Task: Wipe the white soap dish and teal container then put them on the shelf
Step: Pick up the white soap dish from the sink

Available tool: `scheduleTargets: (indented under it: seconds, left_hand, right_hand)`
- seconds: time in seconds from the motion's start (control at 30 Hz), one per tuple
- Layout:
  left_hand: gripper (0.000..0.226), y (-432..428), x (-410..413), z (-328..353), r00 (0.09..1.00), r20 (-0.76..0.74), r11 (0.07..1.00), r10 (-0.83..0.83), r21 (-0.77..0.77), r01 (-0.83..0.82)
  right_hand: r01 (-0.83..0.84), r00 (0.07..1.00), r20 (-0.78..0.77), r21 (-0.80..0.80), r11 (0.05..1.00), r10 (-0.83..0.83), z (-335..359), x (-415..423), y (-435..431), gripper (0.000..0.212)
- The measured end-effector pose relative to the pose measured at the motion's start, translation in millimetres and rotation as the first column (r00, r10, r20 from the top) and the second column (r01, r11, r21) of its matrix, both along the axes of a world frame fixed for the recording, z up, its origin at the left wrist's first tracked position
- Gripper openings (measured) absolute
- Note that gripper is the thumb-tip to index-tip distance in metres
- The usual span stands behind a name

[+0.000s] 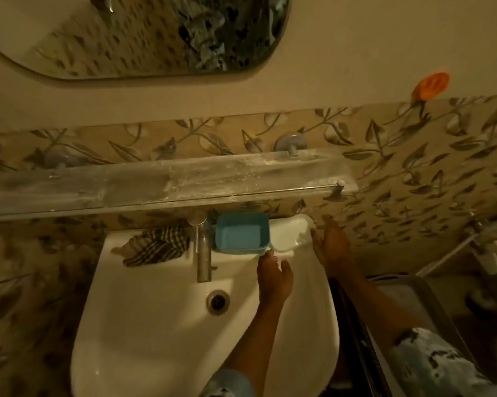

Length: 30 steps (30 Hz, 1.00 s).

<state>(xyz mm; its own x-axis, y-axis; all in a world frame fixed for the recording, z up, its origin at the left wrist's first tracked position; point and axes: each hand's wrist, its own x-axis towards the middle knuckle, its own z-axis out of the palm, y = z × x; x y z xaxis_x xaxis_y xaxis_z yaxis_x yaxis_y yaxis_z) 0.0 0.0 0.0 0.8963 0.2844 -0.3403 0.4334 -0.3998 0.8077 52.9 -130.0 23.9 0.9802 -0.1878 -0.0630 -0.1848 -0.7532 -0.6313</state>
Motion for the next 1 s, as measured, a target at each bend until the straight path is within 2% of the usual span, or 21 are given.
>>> scheduleTargets:
  seconds: [0.17, 0.33, 0.43, 0.53, 0.6, 0.77, 0.87, 1.0]
  left_hand:
    - [0.053, -11, 7, -3, 0.996, -0.07, 0.998, 0.047, -0.045, -0.05]
    - [0.061, -15, 11, -3, 0.998, -0.054, 0.999, 0.023, -0.028, -0.025]
    - [0.056, -15, 10, 1, 0.997, -0.057, 0.995, 0.056, -0.079, -0.06]
    - [0.05, -15, 3, 7, 0.995, -0.06, 0.989, 0.074, -0.122, -0.081]
    - [0.048, -13, -5, 10, 0.997, -0.033, 0.988, 0.064, -0.137, -0.068]
    - [0.038, -3, -22, 17, 0.99, 0.108, 0.978, 0.086, -0.201, -0.063]
    - [0.028, 10, -35, 19, 0.991, 0.101, 0.963, 0.084, -0.262, -0.055]
    - [0.02, 28, -54, 19, 0.99, 0.085, 0.965, 0.116, -0.248, -0.091]
  right_hand:
    - [0.008, 0.999, -0.037, 0.072, 0.997, -0.006, -5, 18, -3, 0.047]
    - [-0.057, 0.998, 0.003, 0.094, 0.994, 0.057, -8, 15, -3, 0.035]
    - [-0.07, 0.997, 0.03, 0.154, 0.986, 0.066, -9, 7, -6, 0.03]
    - [-0.008, 0.999, -0.031, 0.162, 0.987, 0.013, -10, -2, -7, 0.026]
    - [0.051, 0.997, -0.058, 0.167, 0.985, -0.042, -9, -9, -5, 0.026]
    - [0.061, 0.998, -0.045, 0.241, 0.969, -0.052, -5, -36, 1, 0.027]
    - [0.135, 0.989, -0.104, 0.331, 0.934, -0.106, -7, -56, 10, 0.035]
    - [0.234, 0.968, -0.206, 0.554, 0.799, -0.141, -12, -86, 28, 0.037]
